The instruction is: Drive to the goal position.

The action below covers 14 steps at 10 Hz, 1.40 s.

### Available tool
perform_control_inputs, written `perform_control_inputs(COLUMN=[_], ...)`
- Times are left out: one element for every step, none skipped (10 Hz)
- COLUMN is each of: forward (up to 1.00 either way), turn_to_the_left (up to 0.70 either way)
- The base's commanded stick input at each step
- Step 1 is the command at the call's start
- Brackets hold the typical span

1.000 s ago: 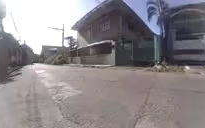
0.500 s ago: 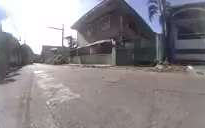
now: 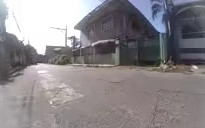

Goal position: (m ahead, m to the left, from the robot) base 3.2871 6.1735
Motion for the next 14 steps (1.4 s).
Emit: perform_control_inputs(forward=[0.00,0.00,0.00,0.00,0.00,0.00,0.00,0.00,0.00,0.00,0.00,0.00,0.00,0.00], turn_to_the_left=[0.70,0.70,0.70,0.70,0.70,0.70,0.70,0.70,0.67,0.52,0.38,0.24,0.10,0.17])
